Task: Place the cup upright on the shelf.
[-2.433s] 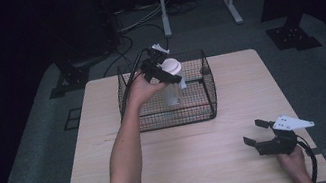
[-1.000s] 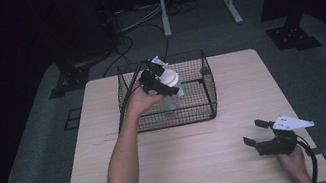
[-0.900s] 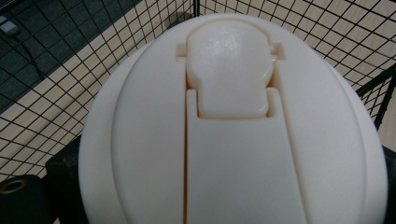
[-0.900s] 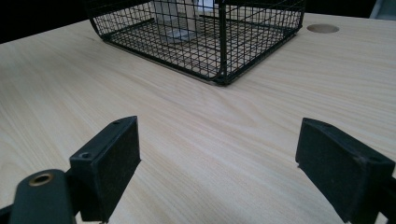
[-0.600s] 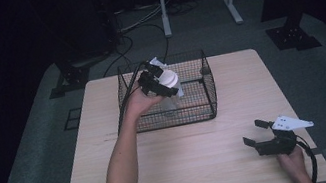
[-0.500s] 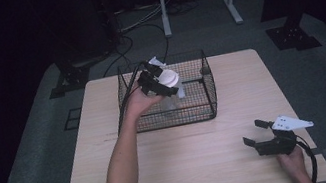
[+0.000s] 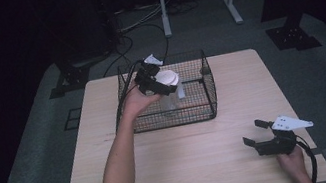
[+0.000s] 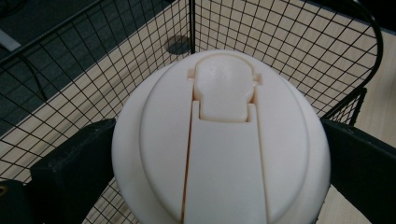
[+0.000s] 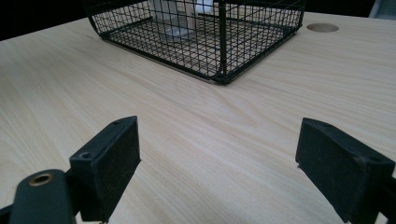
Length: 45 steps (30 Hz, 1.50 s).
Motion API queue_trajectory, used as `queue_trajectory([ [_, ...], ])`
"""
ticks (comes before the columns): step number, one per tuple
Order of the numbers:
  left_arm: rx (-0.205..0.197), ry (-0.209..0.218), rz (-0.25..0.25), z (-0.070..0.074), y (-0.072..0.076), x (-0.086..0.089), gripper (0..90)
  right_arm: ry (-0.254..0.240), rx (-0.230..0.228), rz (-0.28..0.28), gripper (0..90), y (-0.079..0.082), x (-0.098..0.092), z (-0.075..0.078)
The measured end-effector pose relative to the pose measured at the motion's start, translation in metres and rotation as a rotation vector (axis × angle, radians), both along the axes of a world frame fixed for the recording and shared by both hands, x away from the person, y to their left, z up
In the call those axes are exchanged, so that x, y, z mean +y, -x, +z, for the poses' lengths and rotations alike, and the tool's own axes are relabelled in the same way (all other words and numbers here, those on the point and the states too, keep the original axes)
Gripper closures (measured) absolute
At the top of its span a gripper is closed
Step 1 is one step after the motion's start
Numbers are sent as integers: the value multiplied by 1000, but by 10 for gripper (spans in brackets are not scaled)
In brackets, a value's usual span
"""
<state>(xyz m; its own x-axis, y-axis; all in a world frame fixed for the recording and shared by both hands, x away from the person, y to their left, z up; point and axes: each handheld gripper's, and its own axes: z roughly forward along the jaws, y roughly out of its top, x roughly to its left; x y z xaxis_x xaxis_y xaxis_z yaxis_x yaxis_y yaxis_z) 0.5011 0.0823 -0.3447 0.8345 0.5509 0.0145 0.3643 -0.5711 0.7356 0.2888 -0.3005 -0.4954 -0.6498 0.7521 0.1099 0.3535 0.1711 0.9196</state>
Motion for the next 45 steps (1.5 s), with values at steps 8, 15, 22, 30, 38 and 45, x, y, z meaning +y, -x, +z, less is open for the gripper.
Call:
queue_trajectory([
  [8, -12, 0, -5, 5, 4, 4, 0, 3, 1, 0, 128, 0, 0, 0],
  [15, -24, 6, 1, 9, 7, 9, 0, 5, 4, 0, 128, 0, 0, 0],
  [22, -37, 1, 5, 13, 11, 15, 0, 7, 4, -1, 128, 0, 1, 0],
  [30, -55, 2, 13, 17, 17, 23, 0, 9, 4, -1, 128, 0, 1, 0],
  [38, -68, 0, 31, 20, 25, 36, 0, 10, 5, -2, 128, 0, 1, 0],
  [45, -82, -9, 34, 25, 34, 44, 0, 13, 3, -1, 128, 0, 1, 0],
])
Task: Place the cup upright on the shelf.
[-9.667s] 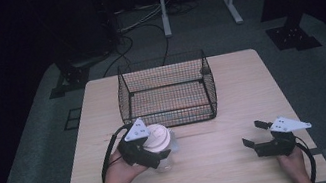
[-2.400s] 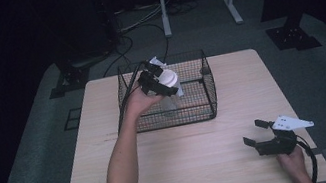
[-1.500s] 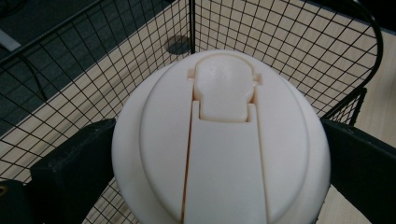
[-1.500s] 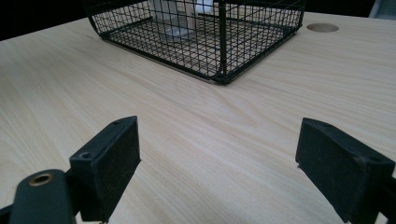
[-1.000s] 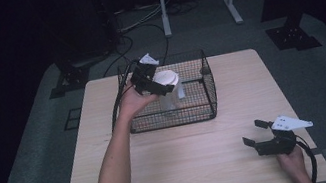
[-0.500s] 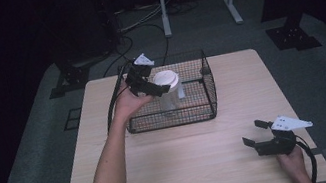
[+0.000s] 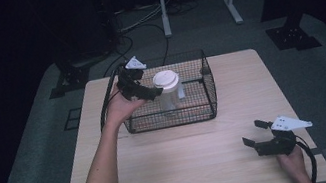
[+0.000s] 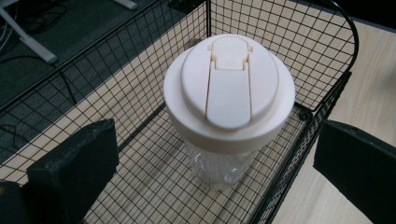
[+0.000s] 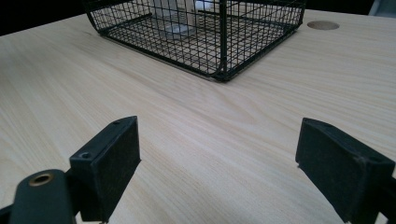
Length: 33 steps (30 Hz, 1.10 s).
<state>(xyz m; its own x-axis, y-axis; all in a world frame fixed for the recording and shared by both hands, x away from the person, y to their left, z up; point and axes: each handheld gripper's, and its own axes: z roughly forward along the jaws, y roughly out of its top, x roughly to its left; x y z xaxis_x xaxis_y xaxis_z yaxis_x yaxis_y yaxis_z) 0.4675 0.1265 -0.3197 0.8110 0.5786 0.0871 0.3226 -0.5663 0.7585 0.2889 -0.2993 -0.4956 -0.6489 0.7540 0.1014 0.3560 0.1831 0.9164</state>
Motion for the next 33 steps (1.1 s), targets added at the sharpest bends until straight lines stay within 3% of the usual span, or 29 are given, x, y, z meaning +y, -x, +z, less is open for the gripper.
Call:
queue_trajectory([
  [33, -69, 75, -63, 0, 64, 19, 0, 2, 4, -6, 128, 0, 0, 0],
])
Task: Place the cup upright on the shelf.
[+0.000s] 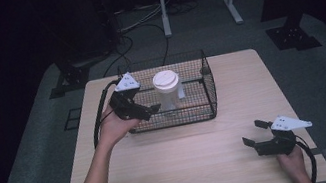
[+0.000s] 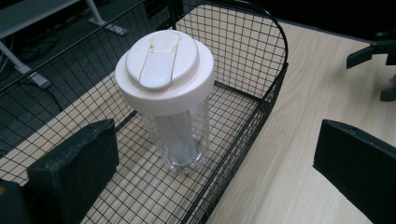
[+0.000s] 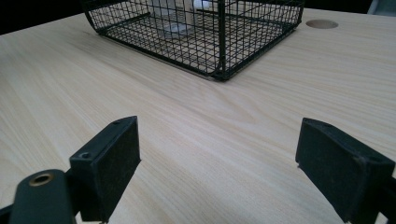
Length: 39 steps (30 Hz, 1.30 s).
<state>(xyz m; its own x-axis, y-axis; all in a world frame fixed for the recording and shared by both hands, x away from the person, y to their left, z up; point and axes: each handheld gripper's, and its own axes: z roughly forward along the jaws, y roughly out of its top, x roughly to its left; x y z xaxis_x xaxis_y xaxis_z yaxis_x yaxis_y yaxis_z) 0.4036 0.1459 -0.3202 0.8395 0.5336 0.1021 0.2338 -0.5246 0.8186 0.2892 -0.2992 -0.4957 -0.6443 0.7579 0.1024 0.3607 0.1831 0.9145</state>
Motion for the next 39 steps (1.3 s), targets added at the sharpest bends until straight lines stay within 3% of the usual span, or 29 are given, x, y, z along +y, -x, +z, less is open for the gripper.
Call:
queue_trajectory([
  [14, 3, 30, -1, -9, 23, 14, 0, 5, 3, -1, 128, 0, 0, 0],
  [39, 24, 10, -3, -35, 54, 25, 0, 6, 8, -5, 128, 0, 0, 0],
])
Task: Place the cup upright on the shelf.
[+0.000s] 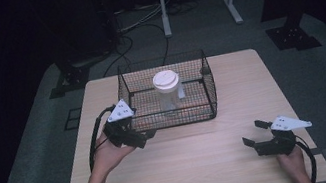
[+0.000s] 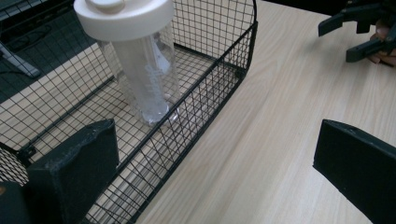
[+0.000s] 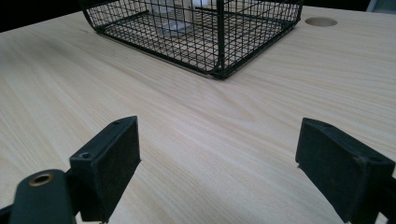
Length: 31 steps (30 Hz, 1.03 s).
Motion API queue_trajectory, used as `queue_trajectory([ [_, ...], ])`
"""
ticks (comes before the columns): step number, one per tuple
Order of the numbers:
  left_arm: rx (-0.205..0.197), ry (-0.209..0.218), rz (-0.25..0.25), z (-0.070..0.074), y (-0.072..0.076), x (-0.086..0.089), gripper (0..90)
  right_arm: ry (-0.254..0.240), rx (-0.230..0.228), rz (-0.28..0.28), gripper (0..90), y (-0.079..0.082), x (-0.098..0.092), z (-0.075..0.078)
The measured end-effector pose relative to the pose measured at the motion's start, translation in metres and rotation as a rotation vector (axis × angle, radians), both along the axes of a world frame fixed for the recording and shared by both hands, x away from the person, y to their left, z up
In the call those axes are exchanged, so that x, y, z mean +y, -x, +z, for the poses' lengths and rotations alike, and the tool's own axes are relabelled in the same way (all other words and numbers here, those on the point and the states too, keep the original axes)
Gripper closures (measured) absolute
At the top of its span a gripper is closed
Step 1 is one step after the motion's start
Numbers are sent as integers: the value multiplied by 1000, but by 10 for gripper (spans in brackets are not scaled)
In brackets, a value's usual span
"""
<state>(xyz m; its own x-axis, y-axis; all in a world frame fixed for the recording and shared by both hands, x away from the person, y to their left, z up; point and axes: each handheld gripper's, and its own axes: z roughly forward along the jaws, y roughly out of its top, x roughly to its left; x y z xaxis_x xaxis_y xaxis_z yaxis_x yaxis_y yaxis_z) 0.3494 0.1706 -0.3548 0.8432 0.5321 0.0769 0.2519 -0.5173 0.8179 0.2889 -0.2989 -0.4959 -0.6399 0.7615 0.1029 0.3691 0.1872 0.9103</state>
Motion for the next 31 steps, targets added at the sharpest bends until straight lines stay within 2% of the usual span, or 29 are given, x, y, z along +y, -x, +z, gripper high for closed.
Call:
queue_trajectory([
  [10, 5, -7, -13, -9, 8, 0, 0, 10, -1, -3, 128, 0, 1, 0],
  [16, 15, 14, -12, -16, 15, 3, 0, 15, 1, -4, 128, 0, 1, 0],
  [22, 22, 16, -19, -21, 19, 4, 0, 15, 2, -7, 128, 0, 1, 0],
  [31, 37, 28, -15, -34, 32, 6, 0, 12, 1, -8, 128, 0, 1, 0],
])
